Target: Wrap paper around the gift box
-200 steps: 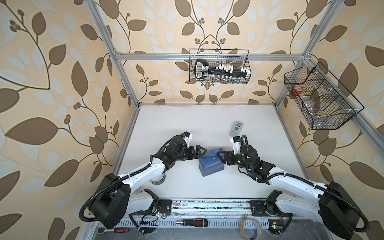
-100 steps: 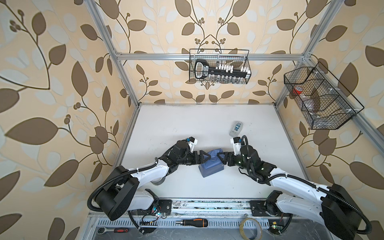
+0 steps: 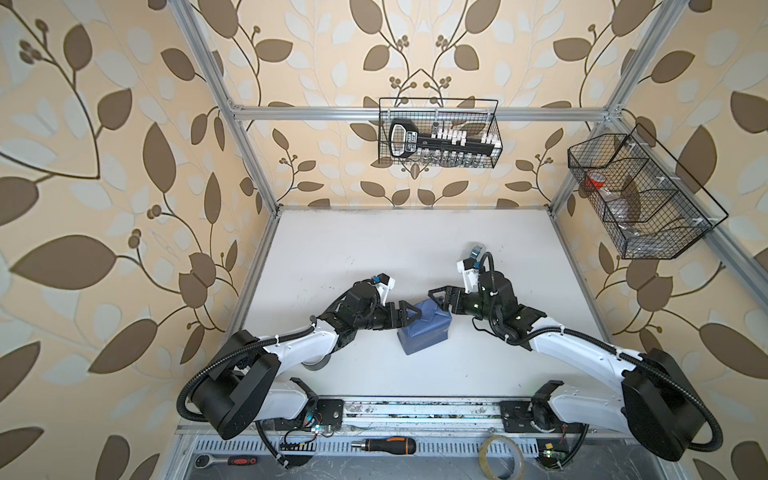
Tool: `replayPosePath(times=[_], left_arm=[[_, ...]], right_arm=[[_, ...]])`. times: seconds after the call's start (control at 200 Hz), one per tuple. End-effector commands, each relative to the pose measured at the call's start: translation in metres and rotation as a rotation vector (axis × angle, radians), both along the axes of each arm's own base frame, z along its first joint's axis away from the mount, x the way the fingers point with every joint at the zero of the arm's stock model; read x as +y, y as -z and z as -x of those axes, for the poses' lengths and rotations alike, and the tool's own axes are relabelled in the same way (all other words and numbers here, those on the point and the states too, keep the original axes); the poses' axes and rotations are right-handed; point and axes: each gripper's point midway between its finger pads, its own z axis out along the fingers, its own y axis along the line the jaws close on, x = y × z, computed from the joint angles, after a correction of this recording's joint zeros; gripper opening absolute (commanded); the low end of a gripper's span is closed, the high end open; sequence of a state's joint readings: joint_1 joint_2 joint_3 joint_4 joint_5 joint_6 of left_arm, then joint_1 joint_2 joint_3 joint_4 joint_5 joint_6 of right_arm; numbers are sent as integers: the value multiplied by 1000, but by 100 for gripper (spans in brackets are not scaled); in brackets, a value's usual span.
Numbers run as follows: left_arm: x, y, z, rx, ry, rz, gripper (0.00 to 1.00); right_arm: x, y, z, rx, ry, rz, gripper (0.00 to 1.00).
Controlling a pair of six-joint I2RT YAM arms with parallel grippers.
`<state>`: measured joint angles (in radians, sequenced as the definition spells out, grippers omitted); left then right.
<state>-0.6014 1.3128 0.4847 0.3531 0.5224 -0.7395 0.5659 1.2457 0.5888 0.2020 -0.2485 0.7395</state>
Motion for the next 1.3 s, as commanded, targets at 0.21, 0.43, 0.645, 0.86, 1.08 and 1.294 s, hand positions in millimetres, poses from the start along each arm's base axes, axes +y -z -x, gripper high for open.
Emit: replayPosePath(times=[0.21, 0.43, 0.645, 0.86, 1.08, 1.294], left_arm=[[11, 16, 9, 32, -15, -70, 94], [13, 4, 4, 19, -54, -46, 97], [12, -23, 3, 35, -120, 81, 99], [13, -24, 5, 91, -160, 136, 99], [24, 5, 16, 141, -181, 91, 99], [29, 25, 27, 170, -173, 55, 97]], right_arm=[[-11, 33, 16, 96, 71, -98, 62], [-23, 54, 35, 115, 114, -146, 60], [-21, 64, 44, 97, 106, -118, 59], [-20, 69, 46, 97, 106, -120, 59], [-19, 63, 44, 76, 107, -117, 59], [-16, 51, 41, 49, 86, -114, 65]])
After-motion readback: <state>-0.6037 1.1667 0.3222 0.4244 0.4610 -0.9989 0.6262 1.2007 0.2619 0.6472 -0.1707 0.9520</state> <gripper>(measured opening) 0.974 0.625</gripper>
